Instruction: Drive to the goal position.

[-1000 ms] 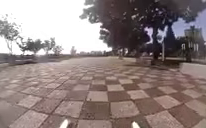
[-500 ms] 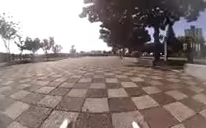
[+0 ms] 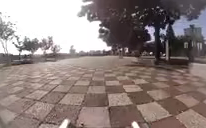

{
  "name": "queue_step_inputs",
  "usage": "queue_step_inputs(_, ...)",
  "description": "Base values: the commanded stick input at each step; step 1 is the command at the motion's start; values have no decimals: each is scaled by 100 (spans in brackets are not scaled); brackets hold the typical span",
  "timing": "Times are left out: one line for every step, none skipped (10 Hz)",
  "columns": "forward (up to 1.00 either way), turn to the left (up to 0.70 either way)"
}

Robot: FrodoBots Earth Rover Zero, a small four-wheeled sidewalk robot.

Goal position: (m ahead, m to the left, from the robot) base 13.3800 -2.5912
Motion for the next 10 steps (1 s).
queue_step_inputs(50,0)
queue_step_inputs(50,6)
queue_step_inputs(50,4)
queue_step_inputs(50,4)
queue_step_inputs(50,0)
queue_step_inputs(50,0)
queue_step_inputs(50,0)
queue_step_inputs(50,0)
queue_step_inputs(50,0)
queue_step_inputs(50,0)
